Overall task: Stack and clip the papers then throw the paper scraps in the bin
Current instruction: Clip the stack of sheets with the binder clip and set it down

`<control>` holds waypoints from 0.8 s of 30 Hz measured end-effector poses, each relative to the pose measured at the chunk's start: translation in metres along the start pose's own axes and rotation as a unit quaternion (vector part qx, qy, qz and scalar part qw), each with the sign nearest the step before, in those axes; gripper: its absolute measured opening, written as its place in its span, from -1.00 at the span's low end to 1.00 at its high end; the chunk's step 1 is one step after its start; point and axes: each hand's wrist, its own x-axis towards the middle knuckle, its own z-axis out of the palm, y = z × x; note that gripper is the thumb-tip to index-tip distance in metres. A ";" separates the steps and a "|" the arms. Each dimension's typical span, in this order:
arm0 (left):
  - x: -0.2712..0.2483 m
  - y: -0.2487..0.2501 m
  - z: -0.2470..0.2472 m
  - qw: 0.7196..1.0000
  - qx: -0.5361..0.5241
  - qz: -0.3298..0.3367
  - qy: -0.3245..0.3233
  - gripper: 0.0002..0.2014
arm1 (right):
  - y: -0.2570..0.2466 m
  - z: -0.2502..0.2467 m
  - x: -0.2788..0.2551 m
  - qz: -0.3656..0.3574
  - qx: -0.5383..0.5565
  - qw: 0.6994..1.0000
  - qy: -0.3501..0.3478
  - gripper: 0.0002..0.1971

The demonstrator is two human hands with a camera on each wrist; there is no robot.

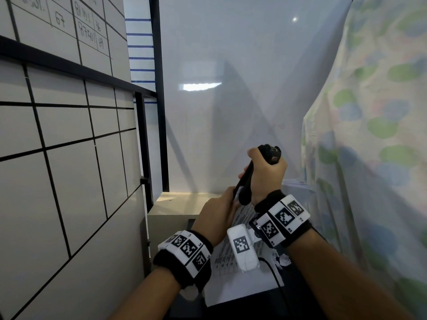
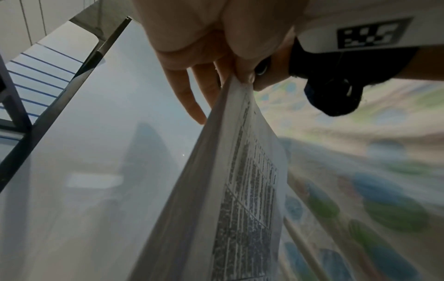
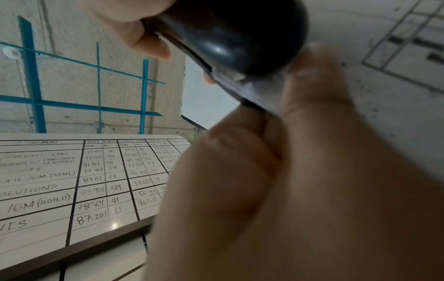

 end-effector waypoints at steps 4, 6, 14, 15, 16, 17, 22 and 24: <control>0.002 -0.001 0.003 1.000 0.001 -0.005 -0.001 -0.50 | 0.001 -0.001 0.001 0.004 0.006 1.000 0.009 -0.77; 0.003 0.001 0.003 1.000 -0.012 -0.014 0.008 -0.51 | 0.003 -0.002 0.003 0.000 0.013 1.000 0.001 -0.79; 0.008 -0.015 0.001 0.995 -0.061 -0.021 0.069 -0.64 | -0.007 -0.018 0.017 -0.059 0.113 0.992 0.020 -0.84; 0.009 -0.017 0.002 0.995 -0.067 -0.031 0.068 -0.66 | -0.009 -0.023 0.021 -0.077 0.122 0.989 0.035 -0.83; 0.009 -0.020 0.003 0.994 -0.071 -0.047 0.068 -0.69 | -0.012 -0.029 0.025 -0.098 0.123 0.986 0.049 -0.83; 0.010 -0.023 0.004 0.993 -0.075 -0.065 0.070 -0.74 | -0.015 -0.037 0.029 -0.118 0.120 0.984 0.061 -0.82; 0.018 -0.030 0.001 0.978 -0.098 -0.133 0.127 -0.75 | -0.013 -0.090 0.050 -0.124 -0.013 0.990 0.070 -0.81; 0.022 -0.030 0.000 0.974 -0.100 -0.149 0.141 -0.75 | 0.001 -0.120 0.056 -0.079 -0.112 0.988 0.077 -0.88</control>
